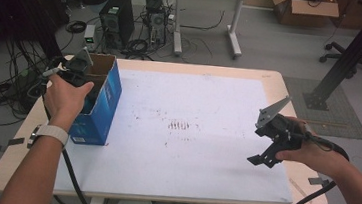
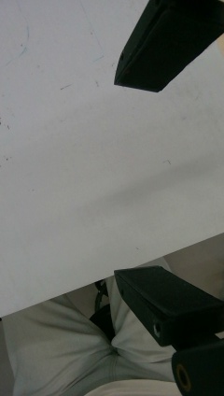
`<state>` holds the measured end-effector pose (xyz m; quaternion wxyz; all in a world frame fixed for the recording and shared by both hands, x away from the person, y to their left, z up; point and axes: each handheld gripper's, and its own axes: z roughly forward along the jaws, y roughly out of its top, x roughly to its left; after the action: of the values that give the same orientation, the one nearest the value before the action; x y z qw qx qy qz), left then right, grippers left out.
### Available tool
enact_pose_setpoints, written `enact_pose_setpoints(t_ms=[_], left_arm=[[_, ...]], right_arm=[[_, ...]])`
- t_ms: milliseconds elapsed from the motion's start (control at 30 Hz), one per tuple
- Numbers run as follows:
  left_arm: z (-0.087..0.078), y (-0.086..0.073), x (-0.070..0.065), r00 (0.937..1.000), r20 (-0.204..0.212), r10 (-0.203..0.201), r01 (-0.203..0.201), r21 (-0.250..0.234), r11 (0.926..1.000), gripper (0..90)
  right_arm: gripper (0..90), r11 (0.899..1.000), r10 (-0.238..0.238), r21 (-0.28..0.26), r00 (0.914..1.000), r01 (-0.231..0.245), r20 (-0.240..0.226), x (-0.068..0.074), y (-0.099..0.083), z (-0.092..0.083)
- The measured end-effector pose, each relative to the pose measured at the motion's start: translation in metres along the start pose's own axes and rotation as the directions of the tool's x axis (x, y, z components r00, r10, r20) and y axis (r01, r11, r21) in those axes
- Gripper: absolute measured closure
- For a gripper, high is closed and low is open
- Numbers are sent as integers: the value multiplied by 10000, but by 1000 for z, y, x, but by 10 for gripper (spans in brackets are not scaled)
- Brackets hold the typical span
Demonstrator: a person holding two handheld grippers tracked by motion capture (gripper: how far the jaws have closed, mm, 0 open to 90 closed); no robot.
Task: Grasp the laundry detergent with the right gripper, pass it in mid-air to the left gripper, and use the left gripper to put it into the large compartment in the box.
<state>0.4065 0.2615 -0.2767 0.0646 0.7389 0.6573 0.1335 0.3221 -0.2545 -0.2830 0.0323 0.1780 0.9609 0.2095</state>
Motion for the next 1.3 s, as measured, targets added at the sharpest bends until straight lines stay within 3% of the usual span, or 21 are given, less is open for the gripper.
enact_pose_setpoints(t_ms=[567,833,933,1300], left_arm=[[4,5,3,9998,152,134,-135,57,9999,373],[5,4,12,9987,499,33,-29,-78,10000,371],[6,4,13,9974,720,-41,48,-87,10000,358],[5,7,11,9971,767,6,-4,-33,10000,285]], right_arm=[[74,9996,191,-186,9995,-195,-238,2,-1,3],[74,9998,133,-119,9996,-136,-244,3,1,5],[74,9999,158,-66,9996,-159,-251,3,1,6],[77,9998,166,-60,9997,-167,-195,4,1,5]])
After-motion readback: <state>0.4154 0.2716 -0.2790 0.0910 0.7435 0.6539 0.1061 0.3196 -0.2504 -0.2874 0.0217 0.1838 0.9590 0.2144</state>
